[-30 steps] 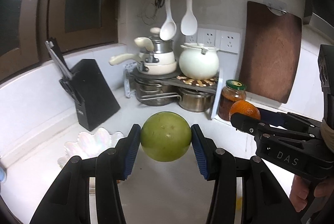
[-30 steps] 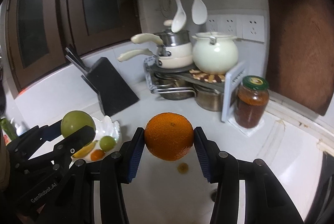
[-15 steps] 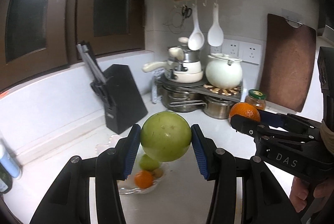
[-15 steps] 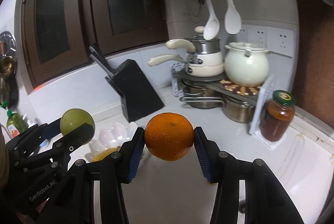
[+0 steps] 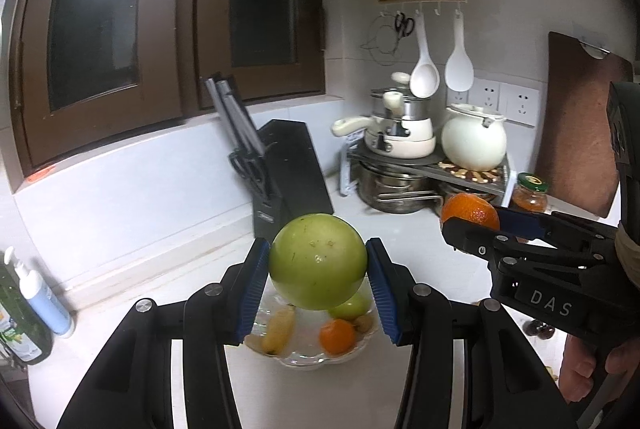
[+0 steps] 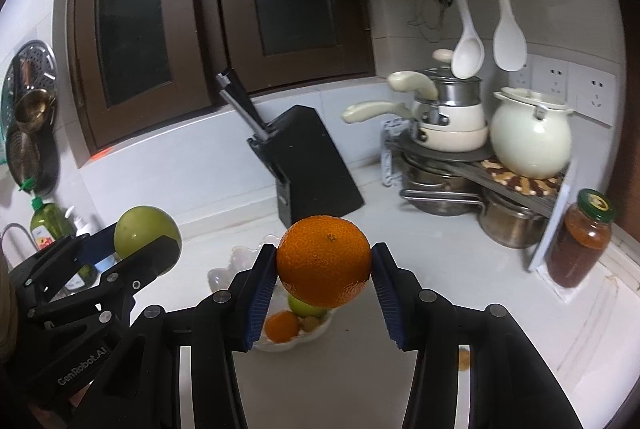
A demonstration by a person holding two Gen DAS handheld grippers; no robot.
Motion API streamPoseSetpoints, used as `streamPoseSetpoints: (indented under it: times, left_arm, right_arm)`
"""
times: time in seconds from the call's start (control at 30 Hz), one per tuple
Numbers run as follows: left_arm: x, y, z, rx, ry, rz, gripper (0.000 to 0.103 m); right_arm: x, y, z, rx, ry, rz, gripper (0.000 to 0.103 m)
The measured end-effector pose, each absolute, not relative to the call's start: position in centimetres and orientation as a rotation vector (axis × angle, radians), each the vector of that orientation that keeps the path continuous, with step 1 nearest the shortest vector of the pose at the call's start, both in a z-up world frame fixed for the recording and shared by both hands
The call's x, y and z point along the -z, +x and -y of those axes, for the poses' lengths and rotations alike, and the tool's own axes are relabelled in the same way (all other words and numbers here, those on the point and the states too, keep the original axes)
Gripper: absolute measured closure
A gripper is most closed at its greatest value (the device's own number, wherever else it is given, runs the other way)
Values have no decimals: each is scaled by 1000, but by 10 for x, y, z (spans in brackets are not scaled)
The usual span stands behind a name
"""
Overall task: Organize fruits
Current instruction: 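Carry the green apple with the left tool while the right tool carries the orange over the bowl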
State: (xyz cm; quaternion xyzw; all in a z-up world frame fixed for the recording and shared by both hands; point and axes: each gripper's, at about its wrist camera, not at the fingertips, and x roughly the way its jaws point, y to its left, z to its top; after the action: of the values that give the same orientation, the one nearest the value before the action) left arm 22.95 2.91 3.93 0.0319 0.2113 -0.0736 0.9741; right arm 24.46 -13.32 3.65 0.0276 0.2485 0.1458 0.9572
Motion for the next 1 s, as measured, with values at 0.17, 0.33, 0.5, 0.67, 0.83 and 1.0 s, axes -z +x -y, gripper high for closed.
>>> streamPoseSetpoints:
  times: [0.17, 0.33, 0.5, 0.67, 0.83, 1.0]
  left_arm:
    - [-37, 233, -41, 119, 69, -436, 55]
    - [-30, 241, -54, 95, 62, -465, 55]
    - [-18, 251, -63, 80, 58, -507, 55]
    - [-4, 263, -67, 82, 51, -557, 55]
    - [12, 278, -69, 87, 50, -617, 55]
    - [27, 289, -68, 96, 48, -663, 55]
  right_arm:
    - [-35, 254, 119, -328, 48, -513, 54]
    - [-33, 264, 105, -357, 27, -521, 54]
    - [-28, 279, 93, -382, 11, -540, 54]
    - [-21, 299, 83, -412, -10, -575, 54]
    - [-10, 319, 75, -426, -39, -614, 54]
    - [2, 338, 68, -436, -71, -655, 54]
